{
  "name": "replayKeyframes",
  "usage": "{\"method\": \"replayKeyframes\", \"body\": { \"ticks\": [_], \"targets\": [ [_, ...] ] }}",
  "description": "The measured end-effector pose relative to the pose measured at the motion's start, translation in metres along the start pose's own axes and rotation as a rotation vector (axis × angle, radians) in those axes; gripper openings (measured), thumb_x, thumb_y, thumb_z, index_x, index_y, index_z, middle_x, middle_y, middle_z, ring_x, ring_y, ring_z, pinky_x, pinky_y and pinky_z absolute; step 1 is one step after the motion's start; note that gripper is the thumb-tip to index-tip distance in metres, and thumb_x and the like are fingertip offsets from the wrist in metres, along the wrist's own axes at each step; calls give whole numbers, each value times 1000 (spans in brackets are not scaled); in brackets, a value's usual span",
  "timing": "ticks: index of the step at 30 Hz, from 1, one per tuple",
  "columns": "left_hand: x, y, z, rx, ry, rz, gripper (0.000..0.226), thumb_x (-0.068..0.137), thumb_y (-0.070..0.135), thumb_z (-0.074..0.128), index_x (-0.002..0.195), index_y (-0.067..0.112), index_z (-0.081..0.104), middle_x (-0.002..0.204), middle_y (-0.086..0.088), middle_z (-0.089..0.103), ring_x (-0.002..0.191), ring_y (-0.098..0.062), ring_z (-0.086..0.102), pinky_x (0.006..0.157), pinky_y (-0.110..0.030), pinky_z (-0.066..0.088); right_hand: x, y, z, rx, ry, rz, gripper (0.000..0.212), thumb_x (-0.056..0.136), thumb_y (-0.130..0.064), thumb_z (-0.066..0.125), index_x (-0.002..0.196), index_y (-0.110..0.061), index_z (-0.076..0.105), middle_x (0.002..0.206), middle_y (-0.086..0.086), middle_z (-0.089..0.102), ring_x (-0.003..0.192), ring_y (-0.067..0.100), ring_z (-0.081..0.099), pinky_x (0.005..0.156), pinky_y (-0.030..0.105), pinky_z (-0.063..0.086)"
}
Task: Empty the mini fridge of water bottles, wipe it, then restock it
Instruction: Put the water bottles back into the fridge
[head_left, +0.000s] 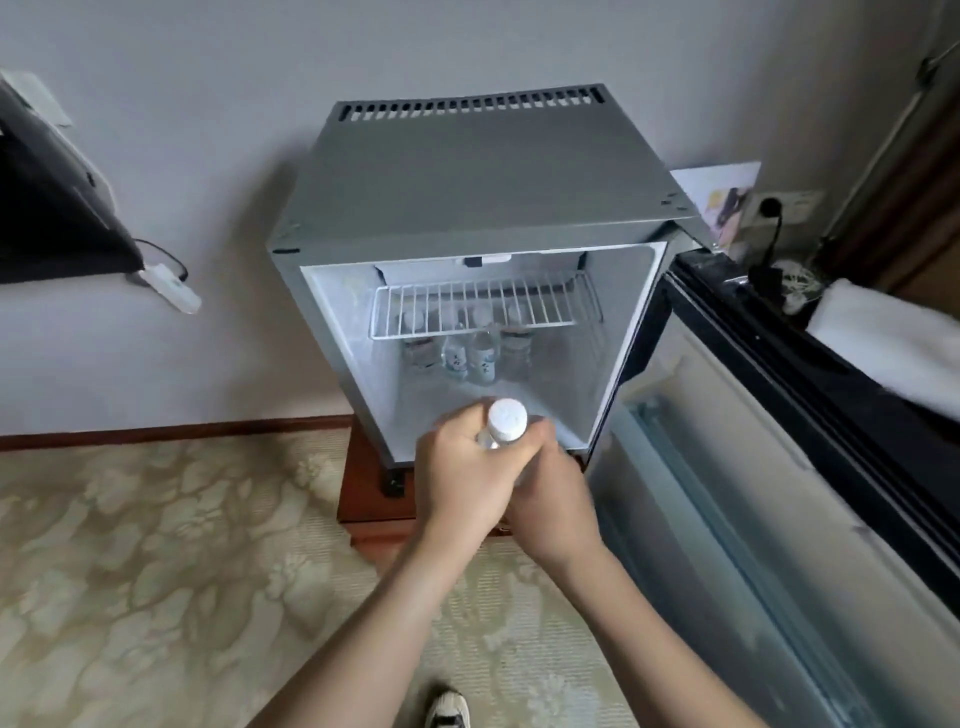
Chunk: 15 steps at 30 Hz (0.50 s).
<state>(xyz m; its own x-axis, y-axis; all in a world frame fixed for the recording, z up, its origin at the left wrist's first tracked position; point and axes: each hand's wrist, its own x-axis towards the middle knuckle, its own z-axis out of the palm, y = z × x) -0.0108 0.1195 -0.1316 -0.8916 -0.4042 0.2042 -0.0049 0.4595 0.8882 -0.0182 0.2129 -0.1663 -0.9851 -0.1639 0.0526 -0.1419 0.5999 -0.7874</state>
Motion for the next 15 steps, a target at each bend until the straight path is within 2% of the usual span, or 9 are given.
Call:
{"method": "replayKeyframes", "body": {
  "ticks": [2,3,5,7,9,10,12,13,15],
  "targets": [
    [20,-17,15,-1,-70,38,23,66,50,76,85,40,67,74,25,69,72,1,66,63,-20,51,17,14,13,17,62,57,11,82,-40,49,89,-32,47,77,-13,62,72,-1,60,51,17,43],
    [30,-26,23,-1,-103,41,21,67,49,77,84,37,70,75,24,69,74,1,66,64,-20,51,25,22,21,28,91,82,14,82,-42,45,89,-31,49,78,-13,63,72,-3,59,53,18,44],
    [51,-45,40,2,-170,48,23,68,48,77,85,32,73,80,21,71,80,-2,66,70,-27,55,44,38,36,13,143,142,18,83,-46,42,89,-30,50,78,-16,62,73,-7,58,53,16,38],
    [71,-67,57,-11,-219,67,22,70,44,76,86,28,73,81,15,71,81,-7,67,69,-34,56,65,55,51,26,183,230,9,88,-41,49,87,-32,46,76,-19,61,75,-14,56,49,10,33],
    [90,-87,75,-5,-251,102,15,74,32,77,84,22,71,78,10,71,76,-8,66,65,-37,55,86,72,65,57,220,275,12,91,-33,56,89,-35,44,77,-22,61,78,-23,52,53,4,37],
    [99,-96,84,9,-264,131,13,74,27,78,84,23,70,77,12,70,75,-4,65,64,-34,54,96,80,71,58,237,270,14,91,-30,58,93,-33,44,75,-21,60,80,-25,51,57,1,37],
    [116,-111,102,19,-279,157,16,76,28,79,87,35,69,78,23,69,75,6,63,60,-13,47,117,96,84,52,296,258,21,91,-25,62,100,-31,44,79,-26,55,82,-27,50,61,1,37],
    [124,-116,110,8,-283,139,18,76,33,78,86,43,67,80,29,67,76,10,62,60,-8,43,128,104,91,42,327,266,24,91,-23,64,102,-31,44,82,-26,54,82,-23,52,61,3,37],
    [135,-128,127,-14,-290,108,18,77,41,79,84,51,65,84,34,67,80,13,62,62,-4,41,149,121,102,79,368,324,17,94,-22,59,108,-25,49,92,-15,61,89,-4,60,70,13,44]
  ]
}}
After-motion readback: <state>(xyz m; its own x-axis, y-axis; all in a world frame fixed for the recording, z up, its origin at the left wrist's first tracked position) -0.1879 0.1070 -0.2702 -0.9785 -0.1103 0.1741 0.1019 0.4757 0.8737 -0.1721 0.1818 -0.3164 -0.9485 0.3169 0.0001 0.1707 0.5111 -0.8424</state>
